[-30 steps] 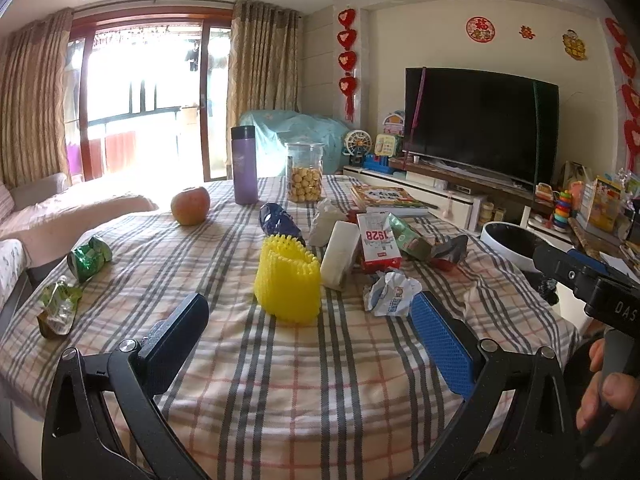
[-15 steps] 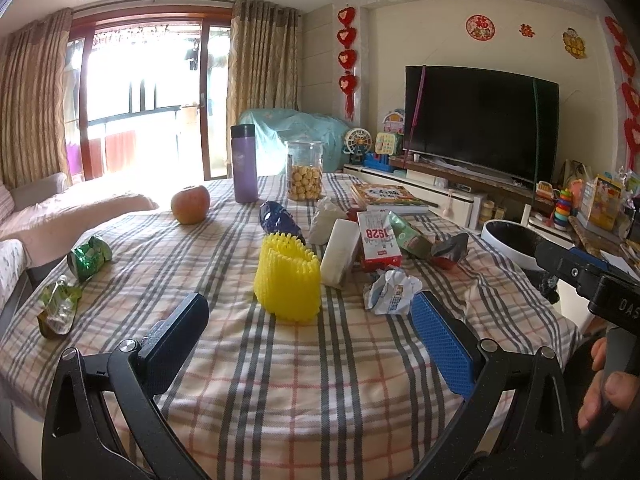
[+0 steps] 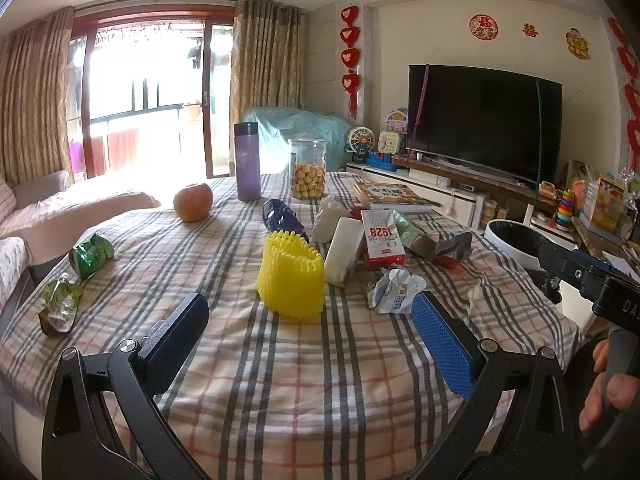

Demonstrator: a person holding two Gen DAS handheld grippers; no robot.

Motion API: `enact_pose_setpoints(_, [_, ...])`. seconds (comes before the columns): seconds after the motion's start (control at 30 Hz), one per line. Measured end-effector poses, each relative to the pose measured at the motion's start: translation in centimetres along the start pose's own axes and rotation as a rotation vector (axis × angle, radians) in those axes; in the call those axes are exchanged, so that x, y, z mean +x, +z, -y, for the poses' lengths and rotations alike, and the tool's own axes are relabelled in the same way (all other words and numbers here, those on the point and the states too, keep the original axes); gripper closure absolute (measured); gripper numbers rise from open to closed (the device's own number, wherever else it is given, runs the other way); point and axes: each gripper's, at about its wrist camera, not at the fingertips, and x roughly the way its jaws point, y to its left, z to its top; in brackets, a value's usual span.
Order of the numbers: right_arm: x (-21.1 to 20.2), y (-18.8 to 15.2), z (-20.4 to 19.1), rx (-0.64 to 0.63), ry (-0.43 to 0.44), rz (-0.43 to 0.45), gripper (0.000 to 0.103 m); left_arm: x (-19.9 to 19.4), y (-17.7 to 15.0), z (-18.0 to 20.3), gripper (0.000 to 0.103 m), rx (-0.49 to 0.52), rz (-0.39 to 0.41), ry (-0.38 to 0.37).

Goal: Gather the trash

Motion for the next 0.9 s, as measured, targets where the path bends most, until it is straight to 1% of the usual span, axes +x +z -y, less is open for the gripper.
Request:
enact_pose_setpoints(0.63, [0.5, -0.4, 0.0, 0.013, 0.016, -0.014, 0.0, 0.1, 0.0, 0.1, 0.0, 0.003, -0.002, -0.001])
enact_pose_setpoints(0.9, [1.7, -0.7, 0.2, 0.032, 0.049, -0.068, 0.0, 1.3, 0.0, -0.4, 0.0, -0.013, -0.031, -0.014])
